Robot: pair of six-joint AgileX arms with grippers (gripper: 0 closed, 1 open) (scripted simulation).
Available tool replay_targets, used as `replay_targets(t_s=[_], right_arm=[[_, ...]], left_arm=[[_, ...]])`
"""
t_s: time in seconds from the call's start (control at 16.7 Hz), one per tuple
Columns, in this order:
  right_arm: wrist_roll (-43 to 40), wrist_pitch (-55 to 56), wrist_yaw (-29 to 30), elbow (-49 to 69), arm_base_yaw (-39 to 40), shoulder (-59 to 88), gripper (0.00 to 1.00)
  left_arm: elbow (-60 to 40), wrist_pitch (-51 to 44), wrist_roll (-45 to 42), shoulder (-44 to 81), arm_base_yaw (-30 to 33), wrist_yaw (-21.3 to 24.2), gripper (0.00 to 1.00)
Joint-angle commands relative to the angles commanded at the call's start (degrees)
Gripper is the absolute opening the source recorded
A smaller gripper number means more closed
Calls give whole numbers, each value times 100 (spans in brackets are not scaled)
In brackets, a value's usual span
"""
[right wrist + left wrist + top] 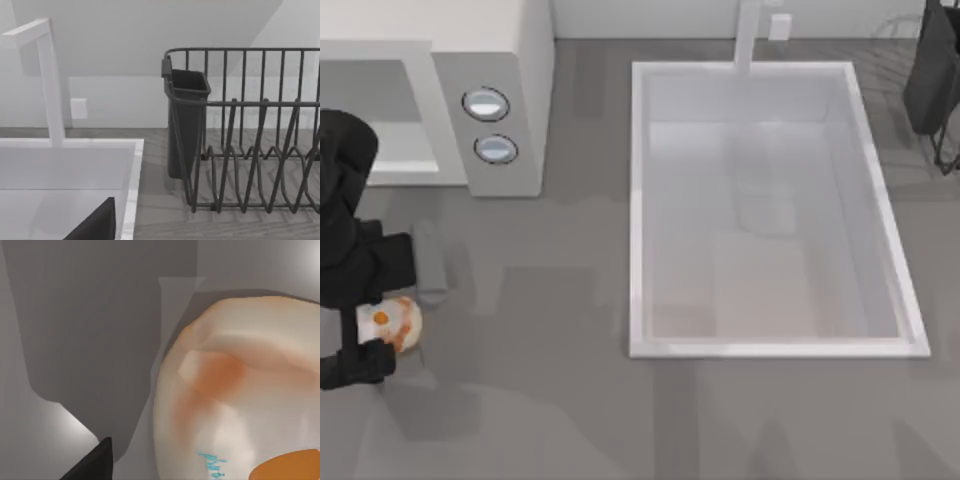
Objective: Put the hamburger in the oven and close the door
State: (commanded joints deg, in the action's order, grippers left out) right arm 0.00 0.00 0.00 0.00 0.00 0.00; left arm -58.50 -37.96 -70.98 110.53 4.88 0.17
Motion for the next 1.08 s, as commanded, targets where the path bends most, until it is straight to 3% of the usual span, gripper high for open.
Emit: replay_targets(t_s=[0.9, 1.08], right_arm=[[0, 0, 0, 0, 0, 0, 100], [0, 0, 0, 0, 0, 0, 100]], left_arm=[[-1325, -2601, 6, -1136, -76, -132, 0], [-1466, -2755, 25, -1249, -72, -129, 0]])
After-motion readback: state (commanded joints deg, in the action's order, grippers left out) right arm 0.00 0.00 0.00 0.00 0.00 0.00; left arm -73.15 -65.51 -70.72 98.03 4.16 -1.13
